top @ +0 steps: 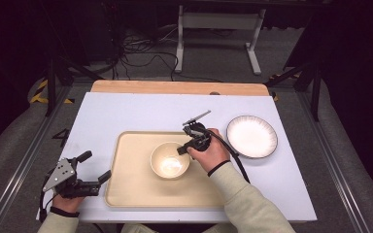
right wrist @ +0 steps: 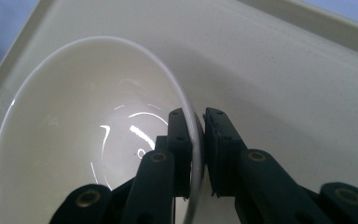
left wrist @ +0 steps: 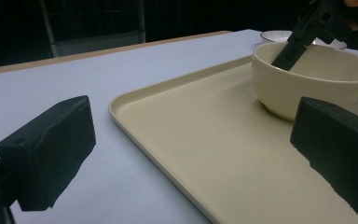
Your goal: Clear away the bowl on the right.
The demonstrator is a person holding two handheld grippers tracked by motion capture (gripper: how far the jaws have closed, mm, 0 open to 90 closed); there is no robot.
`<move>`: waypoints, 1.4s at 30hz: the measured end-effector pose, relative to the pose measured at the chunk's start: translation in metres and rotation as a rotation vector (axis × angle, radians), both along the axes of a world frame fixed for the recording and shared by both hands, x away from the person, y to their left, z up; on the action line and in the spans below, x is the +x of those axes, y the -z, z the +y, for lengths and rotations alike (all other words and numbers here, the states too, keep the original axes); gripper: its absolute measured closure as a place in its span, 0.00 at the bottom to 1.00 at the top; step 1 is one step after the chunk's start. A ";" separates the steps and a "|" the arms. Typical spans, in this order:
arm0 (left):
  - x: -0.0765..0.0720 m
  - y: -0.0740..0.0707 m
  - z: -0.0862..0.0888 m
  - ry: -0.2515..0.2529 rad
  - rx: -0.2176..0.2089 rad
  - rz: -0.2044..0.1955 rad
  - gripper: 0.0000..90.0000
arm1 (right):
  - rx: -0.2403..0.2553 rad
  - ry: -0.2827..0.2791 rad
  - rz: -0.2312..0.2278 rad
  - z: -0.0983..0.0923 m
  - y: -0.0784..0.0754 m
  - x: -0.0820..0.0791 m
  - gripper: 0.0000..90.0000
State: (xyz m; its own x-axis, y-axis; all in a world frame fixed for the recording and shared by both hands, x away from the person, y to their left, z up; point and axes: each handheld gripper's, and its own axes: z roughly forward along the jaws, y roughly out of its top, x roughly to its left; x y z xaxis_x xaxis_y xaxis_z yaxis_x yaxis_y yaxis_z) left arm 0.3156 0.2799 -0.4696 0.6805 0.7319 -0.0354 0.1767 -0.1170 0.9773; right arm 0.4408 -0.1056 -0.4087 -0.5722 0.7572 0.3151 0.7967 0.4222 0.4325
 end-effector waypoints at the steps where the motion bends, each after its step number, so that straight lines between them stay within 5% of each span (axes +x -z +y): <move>1: 0.000 0.000 0.000 -0.002 -0.002 0.001 0.01 | -0.003 -0.003 0.001 0.000 0.000 0.000 0.90; 15: 0.000 0.000 0.000 -0.001 0.003 0.002 0.01 | 0.004 -0.001 -0.114 -0.007 -0.011 -0.003 0.67; 22: 0.000 0.000 0.000 -0.002 0.004 0.002 0.01 | 0.087 -0.015 -0.301 -0.015 -0.024 -0.013 0.60; 28: 0.000 0.000 0.000 0.000 0.011 0.006 0.01 | 0.091 -0.038 -0.355 -0.021 -0.030 -0.020 0.56; 32: 0.000 0.000 0.000 -0.001 0.012 0.007 0.01 | 0.125 -0.059 -0.449 -0.027 -0.033 -0.027 0.53; 35: 0.000 0.000 -0.001 -0.001 0.012 0.008 0.01 | 0.161 -0.067 -0.456 -0.032 -0.035 -0.031 0.52; 42: 0.000 0.000 -0.001 -0.001 0.012 0.008 0.01 | 0.235 -0.111 -0.591 -0.042 -0.038 -0.038 0.32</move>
State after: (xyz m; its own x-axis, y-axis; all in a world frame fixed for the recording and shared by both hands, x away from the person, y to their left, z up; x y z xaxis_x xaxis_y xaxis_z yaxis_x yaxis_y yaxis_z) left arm 0.3156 0.2792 -0.4698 0.6792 0.7332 -0.0319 0.1849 -0.1289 0.9743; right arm 0.4030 -0.1479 -0.3712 -0.7712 0.6323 0.0731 0.3527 0.3289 0.8761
